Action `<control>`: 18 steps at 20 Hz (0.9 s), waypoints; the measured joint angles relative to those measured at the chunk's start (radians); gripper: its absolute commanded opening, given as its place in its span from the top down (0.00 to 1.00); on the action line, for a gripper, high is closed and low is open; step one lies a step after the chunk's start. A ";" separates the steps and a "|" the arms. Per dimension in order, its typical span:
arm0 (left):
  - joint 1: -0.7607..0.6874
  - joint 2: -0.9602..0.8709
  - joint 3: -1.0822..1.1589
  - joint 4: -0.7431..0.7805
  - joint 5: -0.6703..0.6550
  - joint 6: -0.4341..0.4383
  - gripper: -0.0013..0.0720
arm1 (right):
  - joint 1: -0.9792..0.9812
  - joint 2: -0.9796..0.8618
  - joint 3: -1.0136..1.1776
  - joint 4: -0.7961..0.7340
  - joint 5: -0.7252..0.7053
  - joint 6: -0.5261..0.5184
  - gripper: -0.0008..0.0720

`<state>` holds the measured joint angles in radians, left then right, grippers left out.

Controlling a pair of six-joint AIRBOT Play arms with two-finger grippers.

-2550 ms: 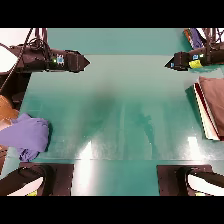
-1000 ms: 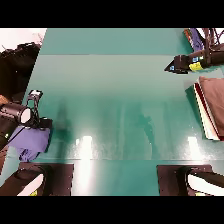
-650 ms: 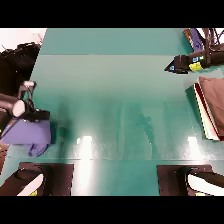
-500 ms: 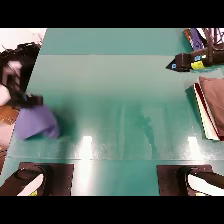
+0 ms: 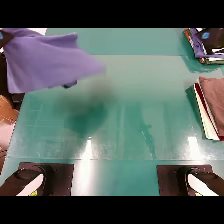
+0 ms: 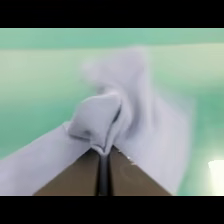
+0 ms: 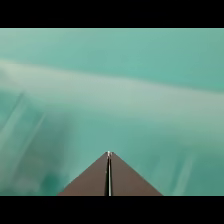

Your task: Fold the shirts.

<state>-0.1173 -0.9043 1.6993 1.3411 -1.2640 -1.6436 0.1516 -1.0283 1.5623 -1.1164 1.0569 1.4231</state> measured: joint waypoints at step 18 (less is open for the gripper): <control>-0.475 -0.549 0.031 -0.042 0.037 0.140 0.21 | -0.203 0.151 0.000 -0.002 0.082 0.002 0.96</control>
<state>-0.5922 -1.4532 1.7302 1.2987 -1.2266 -1.5036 -0.0509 -0.8768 1.5623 -1.1187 1.1393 1.4250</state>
